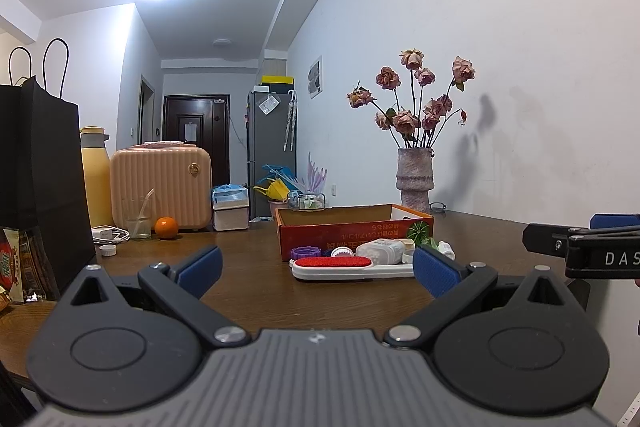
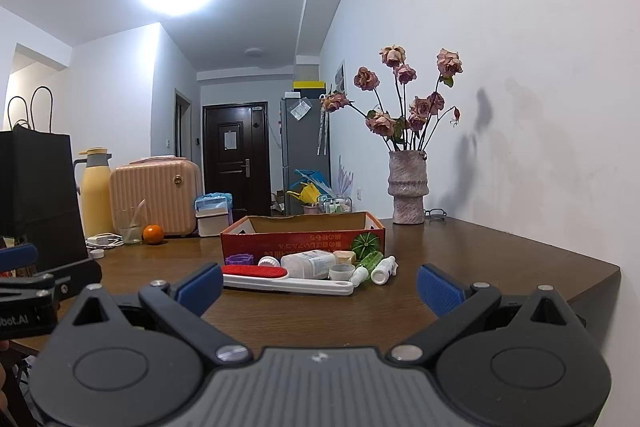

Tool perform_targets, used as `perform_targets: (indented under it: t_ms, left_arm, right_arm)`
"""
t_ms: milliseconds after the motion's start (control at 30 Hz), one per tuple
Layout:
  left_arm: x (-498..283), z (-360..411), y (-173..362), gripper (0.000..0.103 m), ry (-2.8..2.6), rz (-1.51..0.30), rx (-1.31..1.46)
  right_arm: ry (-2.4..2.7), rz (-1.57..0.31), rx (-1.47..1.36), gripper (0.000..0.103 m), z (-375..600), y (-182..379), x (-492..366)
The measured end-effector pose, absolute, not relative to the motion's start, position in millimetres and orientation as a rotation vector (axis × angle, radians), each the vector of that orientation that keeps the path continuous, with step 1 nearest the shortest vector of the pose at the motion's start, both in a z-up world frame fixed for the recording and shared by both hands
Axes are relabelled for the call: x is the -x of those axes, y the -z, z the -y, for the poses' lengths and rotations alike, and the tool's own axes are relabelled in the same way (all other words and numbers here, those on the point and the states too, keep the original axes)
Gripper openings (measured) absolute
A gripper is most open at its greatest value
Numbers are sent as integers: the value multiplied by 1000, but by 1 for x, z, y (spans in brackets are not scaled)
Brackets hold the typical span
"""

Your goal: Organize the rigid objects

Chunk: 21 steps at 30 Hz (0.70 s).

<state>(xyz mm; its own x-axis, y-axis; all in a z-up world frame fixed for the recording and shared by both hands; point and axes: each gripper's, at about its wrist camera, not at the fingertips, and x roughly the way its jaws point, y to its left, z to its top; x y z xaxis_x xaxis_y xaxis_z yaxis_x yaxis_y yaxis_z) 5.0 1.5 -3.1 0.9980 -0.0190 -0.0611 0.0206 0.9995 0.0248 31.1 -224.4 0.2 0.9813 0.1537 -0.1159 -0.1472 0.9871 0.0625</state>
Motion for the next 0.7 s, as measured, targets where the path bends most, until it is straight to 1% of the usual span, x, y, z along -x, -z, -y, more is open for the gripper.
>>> perform_targets:
  t_ms: [400, 467, 700]
  left_arm:
    - [-12, -2, 6, 103, -7, -56, -43]
    - [-21, -1, 9, 103, -36, -34, -74]
    - [-74, -6, 14, 103, -90, -68, -86]
  right_arm:
    - [-145, -126, -57, 103, 225, 4, -35]
    - [-129, -123, -48, 103, 226, 7, -42]
    - [-107, -158, -61, 103, 229, 16, -95]
